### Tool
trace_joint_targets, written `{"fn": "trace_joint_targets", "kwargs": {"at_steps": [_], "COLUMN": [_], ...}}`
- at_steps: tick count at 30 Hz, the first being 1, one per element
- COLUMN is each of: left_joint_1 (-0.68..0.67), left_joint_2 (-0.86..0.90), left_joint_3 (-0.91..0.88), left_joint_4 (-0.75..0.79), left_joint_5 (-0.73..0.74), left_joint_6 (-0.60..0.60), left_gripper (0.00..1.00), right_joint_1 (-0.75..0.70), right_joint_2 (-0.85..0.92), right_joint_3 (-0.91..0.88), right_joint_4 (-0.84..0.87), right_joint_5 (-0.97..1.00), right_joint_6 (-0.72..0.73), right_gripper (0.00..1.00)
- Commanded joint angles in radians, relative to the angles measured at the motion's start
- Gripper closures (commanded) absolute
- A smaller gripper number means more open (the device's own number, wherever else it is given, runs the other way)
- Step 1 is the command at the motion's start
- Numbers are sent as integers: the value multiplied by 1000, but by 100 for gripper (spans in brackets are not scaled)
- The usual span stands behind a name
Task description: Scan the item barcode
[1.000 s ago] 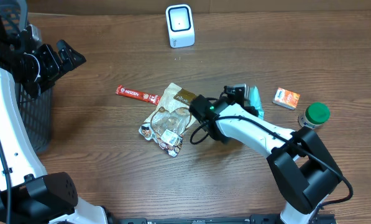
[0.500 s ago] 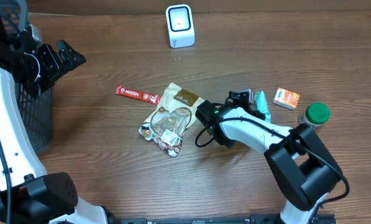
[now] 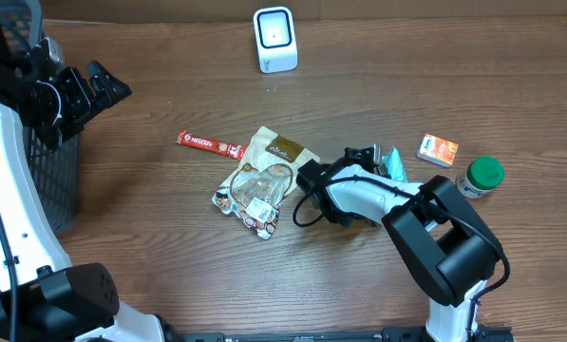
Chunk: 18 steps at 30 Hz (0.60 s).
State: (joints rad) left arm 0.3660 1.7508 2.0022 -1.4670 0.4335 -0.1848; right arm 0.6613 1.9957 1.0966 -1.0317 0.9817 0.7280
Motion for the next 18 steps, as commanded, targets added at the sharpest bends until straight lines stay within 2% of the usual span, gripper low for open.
{"fn": "trace_joint_targets", "kwargs": {"at_steps": [1, 6, 18], "left_joint_1": [-6, -6, -6], "left_joint_2": [1, 1, 1], "left_joint_3": [-2, -2, -2], "left_joint_4": [1, 1, 1], "left_joint_5": [0, 0, 0], "left_joint_6": [-6, -6, -6], "left_gripper": [0, 0, 0], "right_joint_1": [28, 33, 41], "right_joint_2": [20, 20, 20], "right_joint_3": [-4, -4, -4], "right_joint_4": [22, 54, 63], "right_joint_5": [-68, -144, -156], "right_joint_6": [4, 4, 5], "right_gripper": [96, 96, 96]}}
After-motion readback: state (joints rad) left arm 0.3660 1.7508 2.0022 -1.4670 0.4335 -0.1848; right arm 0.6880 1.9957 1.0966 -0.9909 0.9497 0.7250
